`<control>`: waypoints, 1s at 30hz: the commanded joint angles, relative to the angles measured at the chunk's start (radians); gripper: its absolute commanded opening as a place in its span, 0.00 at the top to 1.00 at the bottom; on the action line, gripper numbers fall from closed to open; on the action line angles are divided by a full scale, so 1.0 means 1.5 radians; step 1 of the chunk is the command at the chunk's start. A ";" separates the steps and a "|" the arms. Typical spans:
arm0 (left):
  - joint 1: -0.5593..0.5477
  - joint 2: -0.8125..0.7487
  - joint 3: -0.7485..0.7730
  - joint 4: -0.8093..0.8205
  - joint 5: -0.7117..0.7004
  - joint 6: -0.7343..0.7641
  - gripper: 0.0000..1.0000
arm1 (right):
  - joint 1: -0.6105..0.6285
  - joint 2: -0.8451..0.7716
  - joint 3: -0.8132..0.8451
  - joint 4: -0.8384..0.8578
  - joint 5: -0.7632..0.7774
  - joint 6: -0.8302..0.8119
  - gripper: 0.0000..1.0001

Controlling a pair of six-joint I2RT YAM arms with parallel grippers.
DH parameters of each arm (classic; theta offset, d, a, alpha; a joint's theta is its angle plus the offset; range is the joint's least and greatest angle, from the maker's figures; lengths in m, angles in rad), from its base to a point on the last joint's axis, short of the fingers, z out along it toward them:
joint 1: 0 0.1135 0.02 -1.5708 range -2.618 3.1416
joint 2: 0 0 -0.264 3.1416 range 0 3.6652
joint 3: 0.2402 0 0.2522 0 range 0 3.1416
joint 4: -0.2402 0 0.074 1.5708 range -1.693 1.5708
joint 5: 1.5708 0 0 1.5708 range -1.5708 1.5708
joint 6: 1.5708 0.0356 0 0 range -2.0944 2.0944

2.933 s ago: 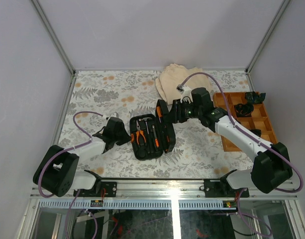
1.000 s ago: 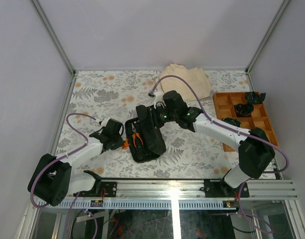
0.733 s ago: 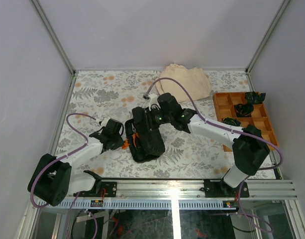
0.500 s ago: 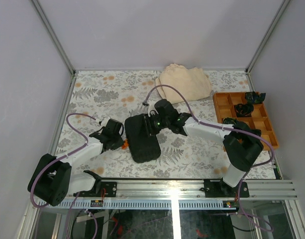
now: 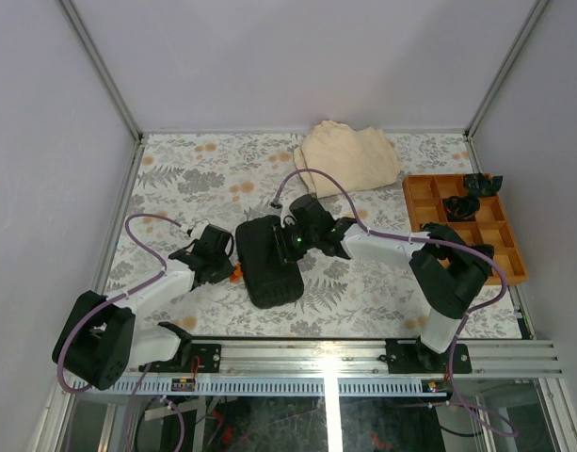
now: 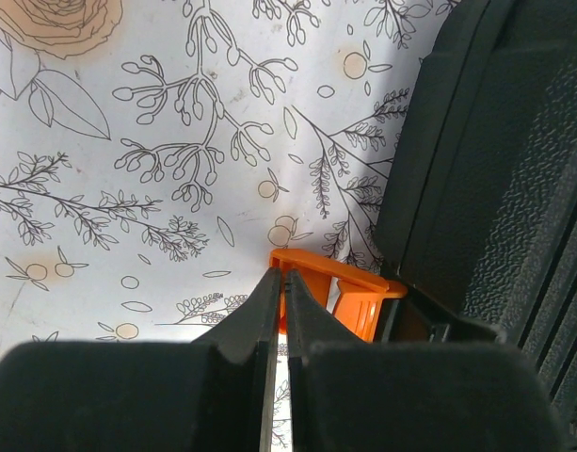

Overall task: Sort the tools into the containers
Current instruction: Close the storage box at the center of the board.

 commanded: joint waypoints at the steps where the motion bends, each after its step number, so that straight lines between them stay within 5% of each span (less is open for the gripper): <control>1: 0.001 -0.004 -0.007 -0.011 0.006 0.023 1.00 | 0.006 0.004 0.019 -0.076 0.083 -0.044 0.58; 20: -0.102 0.169 0.110 0.053 0.055 0.069 0.95 | 0.009 -0.096 -0.106 -0.200 0.351 -0.005 0.56; 30: -0.113 0.199 0.158 0.043 0.048 0.093 0.94 | 0.001 -0.192 -0.169 -0.198 0.322 0.008 0.54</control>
